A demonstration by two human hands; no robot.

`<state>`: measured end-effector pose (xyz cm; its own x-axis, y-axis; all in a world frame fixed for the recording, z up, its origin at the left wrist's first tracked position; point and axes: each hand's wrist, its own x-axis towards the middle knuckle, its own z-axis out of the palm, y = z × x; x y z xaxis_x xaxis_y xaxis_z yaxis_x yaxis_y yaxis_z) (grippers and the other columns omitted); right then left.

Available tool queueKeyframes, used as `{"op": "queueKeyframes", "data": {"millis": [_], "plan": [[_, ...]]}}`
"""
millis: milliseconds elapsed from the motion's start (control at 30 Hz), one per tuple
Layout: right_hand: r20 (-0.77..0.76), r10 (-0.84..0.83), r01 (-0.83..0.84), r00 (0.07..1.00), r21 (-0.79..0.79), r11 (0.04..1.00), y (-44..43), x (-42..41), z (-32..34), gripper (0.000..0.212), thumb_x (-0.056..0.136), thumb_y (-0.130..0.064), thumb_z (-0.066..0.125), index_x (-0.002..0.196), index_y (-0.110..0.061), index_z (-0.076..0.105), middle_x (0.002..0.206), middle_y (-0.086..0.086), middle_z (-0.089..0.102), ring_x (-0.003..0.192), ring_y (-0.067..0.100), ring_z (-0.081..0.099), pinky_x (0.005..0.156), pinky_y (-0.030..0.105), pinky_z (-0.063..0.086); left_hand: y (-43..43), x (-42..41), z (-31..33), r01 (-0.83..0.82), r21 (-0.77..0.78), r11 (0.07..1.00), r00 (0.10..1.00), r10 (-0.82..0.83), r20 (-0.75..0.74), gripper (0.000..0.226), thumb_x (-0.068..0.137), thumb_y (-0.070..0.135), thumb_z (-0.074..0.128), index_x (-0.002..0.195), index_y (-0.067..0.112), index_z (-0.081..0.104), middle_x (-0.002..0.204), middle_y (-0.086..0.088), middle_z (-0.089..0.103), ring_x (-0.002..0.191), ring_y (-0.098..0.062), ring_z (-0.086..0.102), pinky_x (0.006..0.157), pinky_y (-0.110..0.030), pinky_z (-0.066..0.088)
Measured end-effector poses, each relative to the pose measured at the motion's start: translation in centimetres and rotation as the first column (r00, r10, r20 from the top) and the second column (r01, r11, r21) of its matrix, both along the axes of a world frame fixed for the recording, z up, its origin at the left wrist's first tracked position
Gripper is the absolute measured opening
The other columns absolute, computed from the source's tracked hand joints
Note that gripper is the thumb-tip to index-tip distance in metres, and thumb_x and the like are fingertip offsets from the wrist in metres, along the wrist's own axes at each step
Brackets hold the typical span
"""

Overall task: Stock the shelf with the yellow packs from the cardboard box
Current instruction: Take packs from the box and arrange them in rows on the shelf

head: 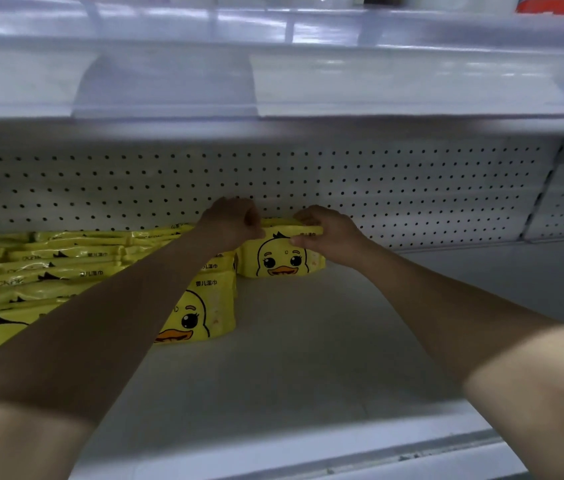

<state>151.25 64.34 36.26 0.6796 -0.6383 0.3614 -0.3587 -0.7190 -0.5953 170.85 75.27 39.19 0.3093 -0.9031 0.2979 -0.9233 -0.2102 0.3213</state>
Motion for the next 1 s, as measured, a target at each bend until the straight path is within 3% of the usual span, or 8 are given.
{"op": "queueKeyframes", "data": {"millis": [200,267,400,533,733,833,900,1000], "plan": [[-0.028,-0.051,0.049,0.998,-0.083,0.995,0.8,-2.3,1.8,0.051,0.088,-0.035,0.074,0.134,-0.020,0.057,0.135,-0.004,0.059,0.122,0.012,0.052,0.086,0.018,0.037,1.8,-2.1,1.6,-0.019,-0.059,0.998,0.996,0.014,-0.086,0.038,0.078,0.040,0.078,0.107,0.022,0.060,0.109,0.002,0.059,0.097,-0.017,0.053,0.076,-0.028,0.041],[-0.048,-0.050,0.045,0.998,-0.102,0.994,1.5,-3.4,2.5,0.051,0.088,-0.036,0.074,0.133,-0.022,0.057,0.135,-0.004,0.058,0.123,0.013,0.052,0.091,0.020,0.037,2.9,-3.4,2.1,-0.024,-0.082,0.996,0.995,0.016,-0.097,0.043,0.079,0.041,0.077,0.113,0.021,0.060,0.116,-0.001,0.058,0.099,-0.017,0.052,0.077,-0.027,0.038],[-0.111,-0.037,0.024,0.993,-0.111,0.994,3.5,-5.9,3.8,0.058,0.085,-0.036,0.077,0.137,-0.025,0.054,0.136,0.001,0.057,0.125,0.019,0.053,0.100,0.030,0.044,5.7,-6.4,2.8,-0.075,-0.072,0.995,0.995,0.070,-0.070,0.052,0.079,0.043,0.077,0.122,0.022,0.056,0.126,-0.008,0.055,0.115,-0.025,0.052,0.083,-0.028,0.038],[-0.171,-0.019,0.003,0.985,-0.098,0.995,6.2,-8.5,4.8,0.068,0.081,-0.032,0.080,0.140,-0.026,0.049,0.136,0.007,0.056,0.127,0.024,0.050,0.103,0.036,0.045,10.1,-9.9,2.9,-0.167,-0.085,0.982,0.979,0.155,-0.132,0.057,0.075,0.034,0.082,0.124,0.021,0.056,0.125,-0.012,0.049,0.112,-0.029,0.051,0.091,-0.031,0.044],[-0.283,0.032,-0.080,0.959,-0.158,0.984,12.0,-12.6,5.7,0.070,0.082,-0.040,0.077,0.142,-0.028,0.043,0.140,0.007,0.054,0.125,0.027,0.051,0.100,0.037,0.046,16.8,-15.5,2.4,-0.374,0.007,0.928,0.921,0.372,-0.119,0.057,0.075,0.042,0.079,0.124,0.027,0.055,0.129,-0.011,0.049,0.121,-0.031,0.048,0.098,-0.034,0.043],[-0.364,0.065,-0.130,0.929,-0.155,0.979,15.5,-14.6,5.7,0.073,0.082,-0.045,0.075,0.146,-0.031,0.041,0.145,0.005,0.050,0.125,0.027,0.053,0.099,0.034,0.047,20.8,-18.6,1.4,-0.458,0.052,0.887,0.882,0.461,-0.096,0.053,0.079,0.044,0.075,0.124,0.022,0.057,0.126,-0.013,0.056,0.113,-0.033,0.056,0.091,-0.037,0.050],[-0.416,0.098,-0.167,0.904,-0.131,0.977,17.6,-15.8,5.5,0.070,0.086,-0.047,0.072,0.145,-0.023,0.042,0.142,0.008,0.053,0.120,0.027,0.057,0.094,0.032,0.049,23.5,-20.3,0.6,-0.490,0.089,0.867,0.864,0.496,-0.082,0.058,0.079,0.049,0.075,0.126,0.020,0.058,0.125,-0.012,0.057,0.112,-0.033,0.056,0.089,-0.039,0.051],[-0.453,0.152,-0.224,0.878,-0.108,0.969,20.7,-17.1,4.7,0.068,0.087,-0.050,0.070,0.140,-0.014,0.046,0.139,0.009,0.055,0.121,0.027,0.055,0.095,0.037,0.048,28.0,-22.7,-0.2,-0.537,0.132,0.833,0.833,0.548,-0.068,0.063,0.077,0.053,0.075,0.131,0.028,0.052,0.145,-0.013,0.040,0.128,-0.034,0.045,0.099,-0.046,0.047]]}}
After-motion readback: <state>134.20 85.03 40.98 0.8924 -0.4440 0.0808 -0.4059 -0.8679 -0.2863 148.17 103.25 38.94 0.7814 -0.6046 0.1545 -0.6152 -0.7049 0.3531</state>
